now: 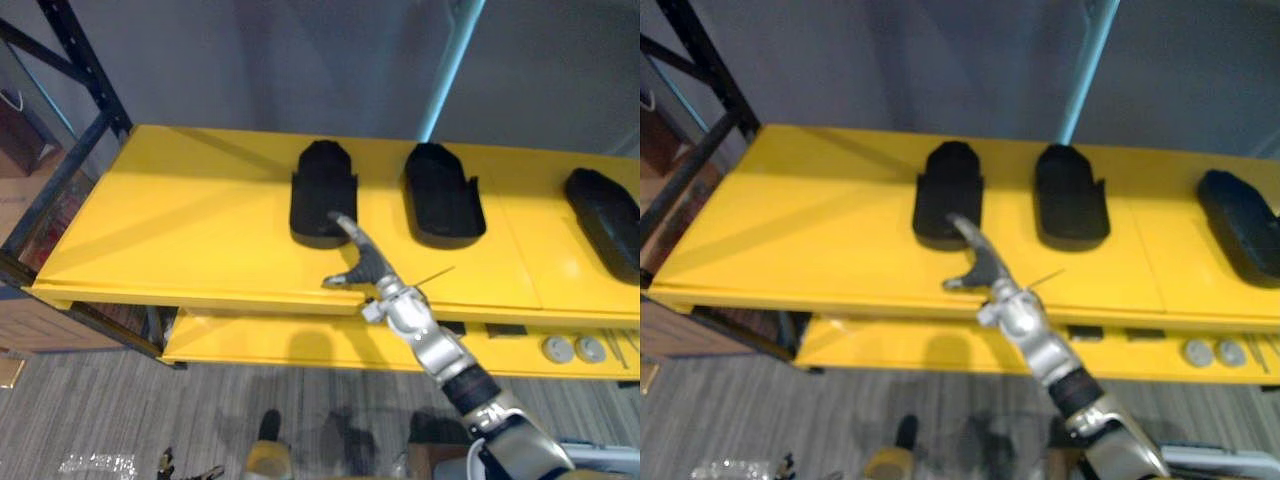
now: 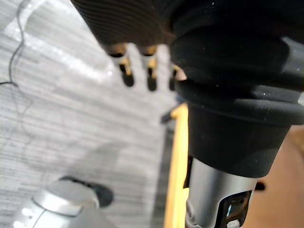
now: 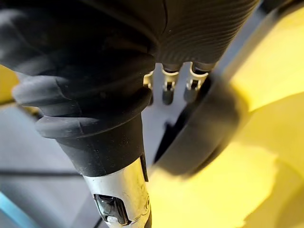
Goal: Walk over and take plastic housings, then place them on the shelf
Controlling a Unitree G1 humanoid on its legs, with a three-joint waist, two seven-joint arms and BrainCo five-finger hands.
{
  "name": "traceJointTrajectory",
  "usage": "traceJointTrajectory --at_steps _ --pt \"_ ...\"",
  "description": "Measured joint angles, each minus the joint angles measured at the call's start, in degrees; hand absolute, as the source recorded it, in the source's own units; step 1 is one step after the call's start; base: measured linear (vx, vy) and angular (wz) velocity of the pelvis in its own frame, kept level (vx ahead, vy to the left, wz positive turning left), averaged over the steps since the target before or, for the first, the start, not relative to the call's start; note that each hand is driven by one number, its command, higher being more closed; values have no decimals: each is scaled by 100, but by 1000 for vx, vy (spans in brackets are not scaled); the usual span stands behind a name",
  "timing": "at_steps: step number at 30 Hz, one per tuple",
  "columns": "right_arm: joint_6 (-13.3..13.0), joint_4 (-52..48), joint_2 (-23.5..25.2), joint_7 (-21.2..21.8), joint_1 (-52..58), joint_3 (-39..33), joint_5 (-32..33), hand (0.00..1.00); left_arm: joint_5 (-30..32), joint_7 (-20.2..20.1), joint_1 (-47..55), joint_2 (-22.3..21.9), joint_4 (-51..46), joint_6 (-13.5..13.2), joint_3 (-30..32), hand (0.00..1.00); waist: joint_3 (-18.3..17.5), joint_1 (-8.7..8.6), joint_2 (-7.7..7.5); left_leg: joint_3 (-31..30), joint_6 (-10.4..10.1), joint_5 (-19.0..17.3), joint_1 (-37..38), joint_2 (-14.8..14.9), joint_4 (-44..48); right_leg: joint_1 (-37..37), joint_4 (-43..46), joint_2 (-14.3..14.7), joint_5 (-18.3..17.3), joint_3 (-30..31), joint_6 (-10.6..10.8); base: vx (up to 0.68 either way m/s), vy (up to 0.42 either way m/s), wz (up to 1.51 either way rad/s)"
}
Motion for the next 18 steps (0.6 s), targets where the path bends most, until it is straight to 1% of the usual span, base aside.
traceJointTrajectory --at_steps 1,2,3,4,5,7,8,10,11,12,13,14,15,16,18 --pt "-66 6 42 -265 22 -34 -168 0 -11 -1 -1 -2 0 -3 -6 0 6 0 10 0 4 -2 0 -17 0 1 1 -16 1 0 11 0 0 0" --pt "-211 5 78 -503 29 -32 -293 0 -58 -3 -1 -1 3 -9 -7 0 16 -4 23 1 6 -4 0 -29 0 1 1 -28 2 1 15 0 0 0" --pt "-272 5 113 -621 29 -33 -355 0 -119 -4 -2 -1 8 -12 -11 0 20 -10 28 4 6 -4 1 -33 0 0 0 -32 3 3 19 0 0 0" --pt "-420 4 183 -862 29 -39 -450 0 -162 -5 -14 -1 36 -28 -13 0 28 -13 41 6 8 -5 2 -36 0 1 0 -36 4 4 19 0 0 0" --pt "-503 2 217 -982 29 -43 -505 0 -162 -6 -21 -1 56 -34 -15 0 33 -13 48 7 8 -6 3 -36 0 1 0 -36 4 5 20 0 0 0" --pt "-874 -11 308 -1392 32 -50 -729 0 -160 -6 -54 1 222 -104 -112 0 46 -18 67 15 12 -9 7 -37 0 0 0 -39 5 18 21 0 0 0" --pt "-959 -44 321 -1473 38 -60 -787 0 -157 -10 -53 -2 238 -126 -148 0 50 -22 67 18 12 -10 9 -37 0 0 0 -39 5 26 22 0 0 0" --pt "-1251 -393 353 -1729 111 -143 -883 0 -156 -87 -54 -9 272 -204 -180 0 59 -32 56 57 26 -25 38 -28 -1 -1 -1 -37 6 83 24 -12 -8 -8" --pt "-1296 -587 345 -1772 144 -150 -880 0 -156 -111 -54 -8 295 -238 -173 0 63 -41 49 82 25 -32 49 -25 -1 -7 -5 -37 6 118 24 -12 -4 -22" --pt "-1424 -1053 335 -1772 238 -183 -819 0 -158 -145 -54 -8 378 -247 -170 0 66 -69 39 170 23 -55 92 -10 -1 -20 -5 -37 8 189 25 -5 -3 -29" --pt "-1585 -1580 334 -1737 406 -262 -703 0 -154 -204 -39 -9 439 -242 -165 0 49 -156 12 227 20 -72 124 1 -1 -37 -2 -36 8 265 25 2 -4 -31" --pt "-1639 -1854 324 -1727 508 -314 -619 0 -153 -224 -32 -10 439 -242 -166 0 40 -186 -3 270 14 -81 139 14 -1 -54 3 -31 9 305 25 12 -7 -43" --pt "-1729 -2319 320 -1615 726 -479 -434 0 -118 -240 -31 -9 440 -240 -162 0 26 -237 -43 418 1 -106 196 59 -1 -107 11 -10 14 458 20 11 -12 -52" --pt "-1727 -2716 285 -1432 1002 -677 -161 0 -106 -261 -37 -7 443 -232 -157 0 -28 -353 -100 537 -5 -125 224 91 -1 -171 22 5 18 588 15 10 -12 -57" --pt "-1699 -3132 204 -1151 1418 -993 251 0 -111 -316 -79 -6 443 -202 -125 0 -58 -493 -162 731 -25 -161 309 136 -1 -223 32 31 36 782 -7 17 -9 -61"
